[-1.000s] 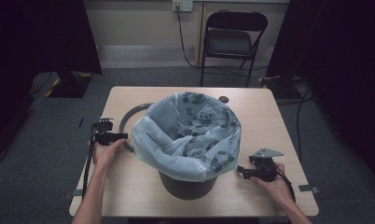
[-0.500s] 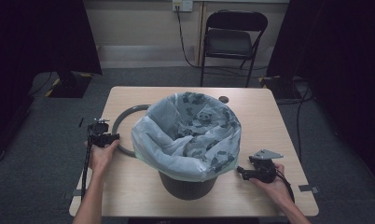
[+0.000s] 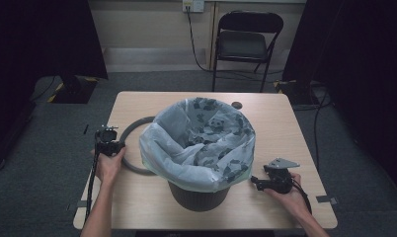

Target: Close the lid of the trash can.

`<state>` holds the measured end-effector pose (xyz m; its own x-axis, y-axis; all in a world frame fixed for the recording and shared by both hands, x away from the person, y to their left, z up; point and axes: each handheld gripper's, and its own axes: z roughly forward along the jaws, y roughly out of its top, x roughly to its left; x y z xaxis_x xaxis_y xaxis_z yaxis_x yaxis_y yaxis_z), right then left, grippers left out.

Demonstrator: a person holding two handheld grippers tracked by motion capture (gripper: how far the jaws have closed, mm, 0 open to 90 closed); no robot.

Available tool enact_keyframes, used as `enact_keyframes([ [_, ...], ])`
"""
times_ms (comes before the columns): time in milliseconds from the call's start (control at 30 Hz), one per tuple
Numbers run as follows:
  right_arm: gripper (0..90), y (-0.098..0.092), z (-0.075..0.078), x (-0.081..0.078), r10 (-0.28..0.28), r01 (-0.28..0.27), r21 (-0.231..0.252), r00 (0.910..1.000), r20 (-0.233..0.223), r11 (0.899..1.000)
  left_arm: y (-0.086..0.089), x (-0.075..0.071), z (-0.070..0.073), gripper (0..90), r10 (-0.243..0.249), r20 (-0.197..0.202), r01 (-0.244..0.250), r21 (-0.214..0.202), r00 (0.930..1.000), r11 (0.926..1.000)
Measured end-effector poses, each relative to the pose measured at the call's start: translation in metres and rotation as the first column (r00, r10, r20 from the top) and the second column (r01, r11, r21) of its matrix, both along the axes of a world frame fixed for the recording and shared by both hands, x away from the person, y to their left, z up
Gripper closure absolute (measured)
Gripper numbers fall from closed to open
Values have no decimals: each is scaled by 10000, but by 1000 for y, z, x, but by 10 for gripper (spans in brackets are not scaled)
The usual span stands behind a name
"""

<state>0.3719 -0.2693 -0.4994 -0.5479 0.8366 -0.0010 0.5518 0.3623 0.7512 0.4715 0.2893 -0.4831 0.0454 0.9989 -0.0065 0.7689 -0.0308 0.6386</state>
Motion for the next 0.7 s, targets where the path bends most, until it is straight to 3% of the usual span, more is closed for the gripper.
enact_keyframes([
  [267,272,0,0,0,16,-16,6,10000,-2,10000,3,1,1,788,63,-124,-66,-276,9999,9996],
  [433,272,0,0,0,16,-16,6,10000,-2,10000,12,0,1,790,135,-172,-149,-851,9998,9963],
  [500,272,0,0,0,14,-14,6,10000,-1,10000,18,-2,4,792,356,32,-347,-1484,9994,9883],
  [567,271,0,0,0,19,-19,7,10000,-4,10000,20,-3,8,793,393,252,-349,-1535,9989,9875],
  [700,271,0,0,0,16,-16,5,10000,-5,10000,29,-5,17,793,669,605,-535,-2007,9959,9782],
])
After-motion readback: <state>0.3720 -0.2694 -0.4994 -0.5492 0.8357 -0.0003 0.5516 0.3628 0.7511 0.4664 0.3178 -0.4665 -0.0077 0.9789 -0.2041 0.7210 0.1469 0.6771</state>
